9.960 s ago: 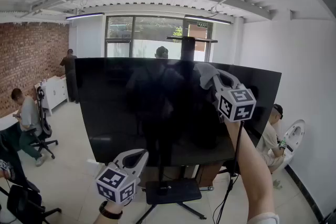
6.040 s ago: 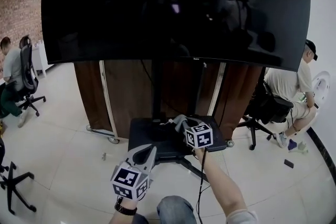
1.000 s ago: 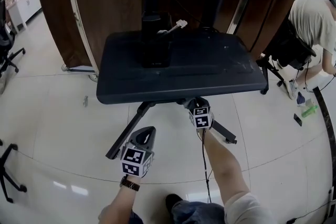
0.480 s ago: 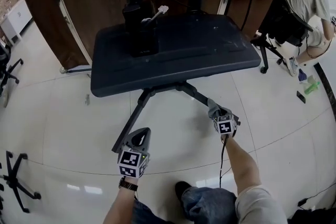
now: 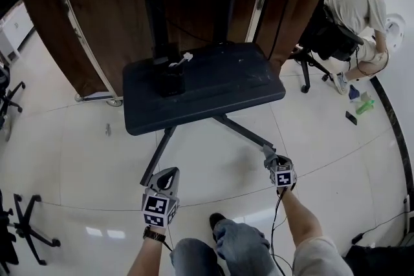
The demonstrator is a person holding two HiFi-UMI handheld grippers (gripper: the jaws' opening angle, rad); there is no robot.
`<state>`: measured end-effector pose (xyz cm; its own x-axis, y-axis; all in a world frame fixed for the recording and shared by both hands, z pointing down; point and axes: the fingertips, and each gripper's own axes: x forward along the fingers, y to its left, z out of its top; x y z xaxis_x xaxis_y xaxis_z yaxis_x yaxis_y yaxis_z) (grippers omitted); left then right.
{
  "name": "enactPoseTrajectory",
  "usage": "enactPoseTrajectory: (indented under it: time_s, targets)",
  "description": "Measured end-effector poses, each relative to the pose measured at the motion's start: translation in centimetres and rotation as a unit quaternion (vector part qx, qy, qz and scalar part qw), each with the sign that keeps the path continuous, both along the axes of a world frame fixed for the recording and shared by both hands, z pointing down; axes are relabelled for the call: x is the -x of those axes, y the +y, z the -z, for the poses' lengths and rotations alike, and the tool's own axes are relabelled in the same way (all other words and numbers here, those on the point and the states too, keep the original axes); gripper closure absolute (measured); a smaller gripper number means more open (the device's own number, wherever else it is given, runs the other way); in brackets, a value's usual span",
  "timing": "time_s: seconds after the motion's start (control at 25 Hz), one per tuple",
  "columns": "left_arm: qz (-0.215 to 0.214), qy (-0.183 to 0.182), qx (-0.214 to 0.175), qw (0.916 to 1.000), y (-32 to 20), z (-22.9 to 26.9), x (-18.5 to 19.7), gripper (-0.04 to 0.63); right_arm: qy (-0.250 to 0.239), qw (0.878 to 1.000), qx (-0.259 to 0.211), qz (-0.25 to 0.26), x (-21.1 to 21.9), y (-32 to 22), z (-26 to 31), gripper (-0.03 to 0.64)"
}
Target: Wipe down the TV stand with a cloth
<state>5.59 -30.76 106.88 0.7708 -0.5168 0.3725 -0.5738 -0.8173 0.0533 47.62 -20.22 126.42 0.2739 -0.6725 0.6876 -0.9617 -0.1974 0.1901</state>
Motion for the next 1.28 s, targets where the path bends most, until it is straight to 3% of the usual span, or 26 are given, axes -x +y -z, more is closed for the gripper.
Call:
enactPoseTrajectory:
  time_s: [0.12,0.24,0.52,0.68,0.8,1.0,1.28]
  targets:
    - [-0.007,0.009,0.015,0.9998,4.3,11.1,-0.2,0.572,-0.033,0.997,-0.064,0.020,3.9,1.8,14.7,0.612]
    - [-0.013,0.019,0.016,0.9996,9.1,24.9,-0.5,0.572,-0.067,0.986,-0.144,0.043,8.6,5.2,32.6,0.612]
    - [-0.008,0.048,-0.003,0.9988,21.8,59.5,1.9,0.572,-0.087,0.944,-0.308,0.078,19.4,17.5,78.1,0.612]
    - [0.019,0.074,-0.028,0.9967,28.3,74.6,5.8,0.572,-0.097,0.910,-0.383,0.121,25.8,24.2,96.1,0.612]
    - [0.042,0.088,-0.057,0.9936,32.1,81.6,7.6,0.572,-0.091,0.891,-0.422,0.142,27.9,27.6,104.4,0.612]
    - [0.099,0.117,-0.105,0.9826,34.5,88.2,9.8,0.572,-0.055,0.874,-0.457,0.154,28.6,30.2,110.2,0.612]
    - [0.129,0.117,-0.116,0.9778,35.4,89.7,10.2,0.572,-0.060,0.864,-0.473,0.164,28.8,30.2,111.8,0.615]
